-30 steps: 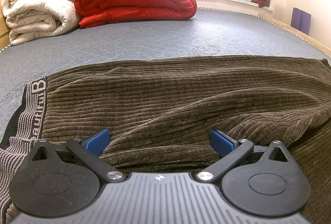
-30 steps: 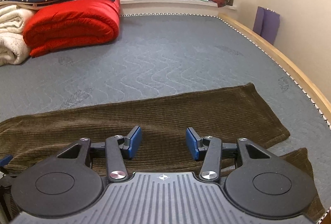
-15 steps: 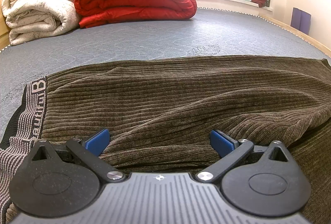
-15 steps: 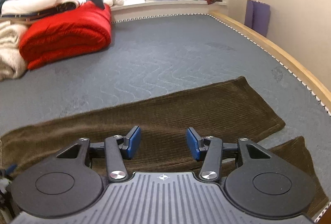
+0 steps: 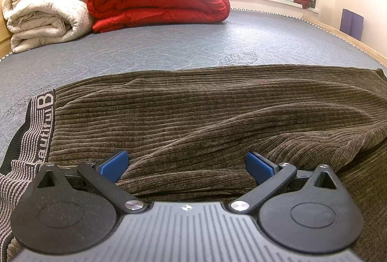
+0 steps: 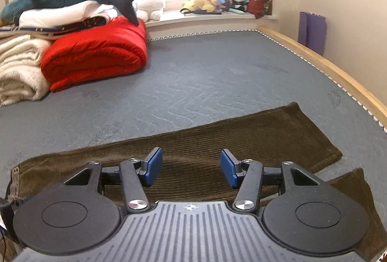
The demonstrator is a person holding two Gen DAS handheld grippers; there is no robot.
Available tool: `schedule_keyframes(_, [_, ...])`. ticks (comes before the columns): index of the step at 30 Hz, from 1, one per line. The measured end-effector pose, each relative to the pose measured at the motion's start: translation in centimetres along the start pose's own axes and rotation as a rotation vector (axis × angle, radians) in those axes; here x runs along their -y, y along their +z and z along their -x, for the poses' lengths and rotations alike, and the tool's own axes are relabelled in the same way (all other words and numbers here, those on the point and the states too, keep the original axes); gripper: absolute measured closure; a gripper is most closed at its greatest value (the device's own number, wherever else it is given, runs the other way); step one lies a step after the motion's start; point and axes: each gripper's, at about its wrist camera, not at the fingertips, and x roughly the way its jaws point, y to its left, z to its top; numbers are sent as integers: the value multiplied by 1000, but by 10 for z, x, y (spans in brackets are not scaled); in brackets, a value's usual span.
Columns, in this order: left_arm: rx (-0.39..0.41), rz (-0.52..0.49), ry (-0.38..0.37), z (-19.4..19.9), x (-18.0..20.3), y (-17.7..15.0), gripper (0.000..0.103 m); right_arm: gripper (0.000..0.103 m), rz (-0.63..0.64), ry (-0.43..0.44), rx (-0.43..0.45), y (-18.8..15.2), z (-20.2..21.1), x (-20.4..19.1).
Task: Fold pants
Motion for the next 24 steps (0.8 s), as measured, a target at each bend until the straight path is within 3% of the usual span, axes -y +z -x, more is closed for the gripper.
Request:
schedule_keyframes(16, [3,-1,2,0,0,0,0,45,-38,-57,1,-11,13,65])
schedule_keyframes(20, [-1,-1,8,0,1,0,0,45,-59,-68,-7,-11,9,70])
schedule_keyframes(24, [-38,7,64,16,8,4,0,45,-57,-71,-13,-11,4,61])
